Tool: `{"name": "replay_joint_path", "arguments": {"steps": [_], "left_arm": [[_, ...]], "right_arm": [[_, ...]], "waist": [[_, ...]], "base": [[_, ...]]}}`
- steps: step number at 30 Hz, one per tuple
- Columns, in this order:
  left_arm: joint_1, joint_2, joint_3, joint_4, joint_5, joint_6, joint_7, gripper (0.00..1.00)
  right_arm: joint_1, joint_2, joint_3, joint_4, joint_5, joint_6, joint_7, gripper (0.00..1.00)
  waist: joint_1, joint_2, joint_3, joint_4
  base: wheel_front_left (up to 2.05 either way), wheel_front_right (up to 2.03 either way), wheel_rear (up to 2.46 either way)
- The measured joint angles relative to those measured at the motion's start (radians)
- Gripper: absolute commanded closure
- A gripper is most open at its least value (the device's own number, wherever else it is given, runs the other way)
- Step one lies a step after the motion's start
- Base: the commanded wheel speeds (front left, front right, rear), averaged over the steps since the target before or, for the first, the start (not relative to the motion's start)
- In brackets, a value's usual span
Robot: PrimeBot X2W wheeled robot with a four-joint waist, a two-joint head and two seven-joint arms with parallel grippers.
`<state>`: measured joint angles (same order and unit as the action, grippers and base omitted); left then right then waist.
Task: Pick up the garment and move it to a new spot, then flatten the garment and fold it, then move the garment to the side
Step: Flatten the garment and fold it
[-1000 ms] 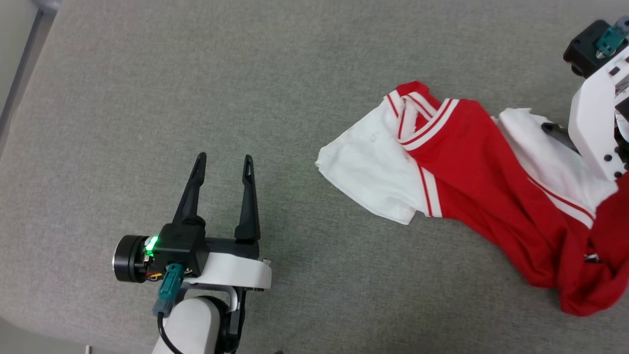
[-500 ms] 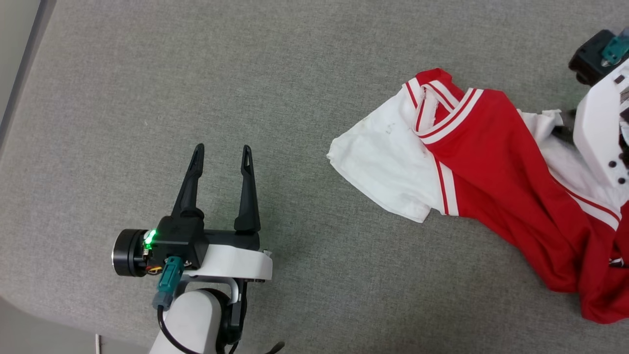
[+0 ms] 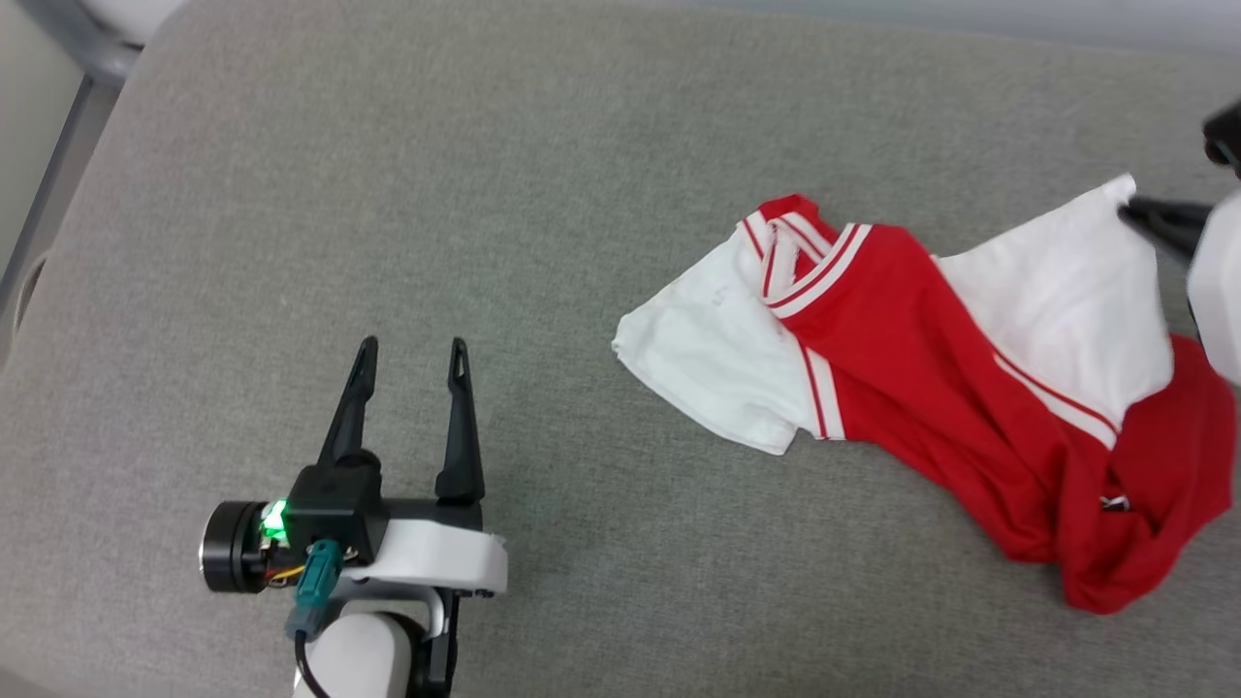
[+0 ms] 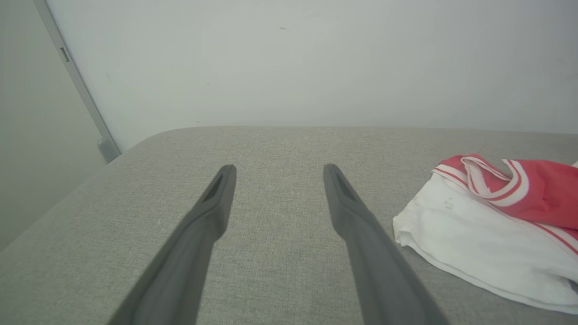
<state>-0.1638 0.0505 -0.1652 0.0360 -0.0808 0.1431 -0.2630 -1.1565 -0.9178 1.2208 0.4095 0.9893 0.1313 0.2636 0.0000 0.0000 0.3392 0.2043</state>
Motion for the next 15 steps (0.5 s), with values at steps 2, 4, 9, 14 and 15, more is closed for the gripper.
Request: {"name": "replay_joint_path", "arguments": {"steps": [2,4,9,14,15], "left_arm": [[0.018,0.0,0.012,0.0,0.005,-0.002,0.0,0.0],[0.036,0.0,0.022,-0.001,0.007,-0.007,0.0,0.0],[0.061,0.0,0.045,0.001,0.014,-0.02,0.0,0.0],[0.063,0.0,0.047,0.001,0.023,-0.031,0.0,0.0],[0.062,0.0,0.048,0.002,0.024,-0.035,0.0,0.0]], "right_arm": [[0.045,-0.029,0.0,-0.01,0.02,0.0,-0.029,1.0],[0.091,-0.052,-0.009,-0.009,0.042,0.0,-0.054,1.0],[0.204,-0.094,-0.041,0.049,0.09,0.0,-0.105,1.0],[0.304,-0.093,-0.074,0.149,0.157,0.0,-0.137,1.0],[0.323,-0.091,-0.082,0.172,0.173,0.0,-0.145,1.0]], "waist": [[0.0,0.0,-0.023,-0.012],[0.0,0.0,-0.043,-0.027],[0.0,0.0,-0.076,-0.072],[0.0,0.0,-0.087,-0.105],[-0.0001,0.0,-0.086,-0.107]], "base": [[0.0,0.0,0.0],[0.0,0.0,0.0],[0.0,0.0,0.0],[0.0,0.0,0.0],[0.0,0.0,0.0]]}}
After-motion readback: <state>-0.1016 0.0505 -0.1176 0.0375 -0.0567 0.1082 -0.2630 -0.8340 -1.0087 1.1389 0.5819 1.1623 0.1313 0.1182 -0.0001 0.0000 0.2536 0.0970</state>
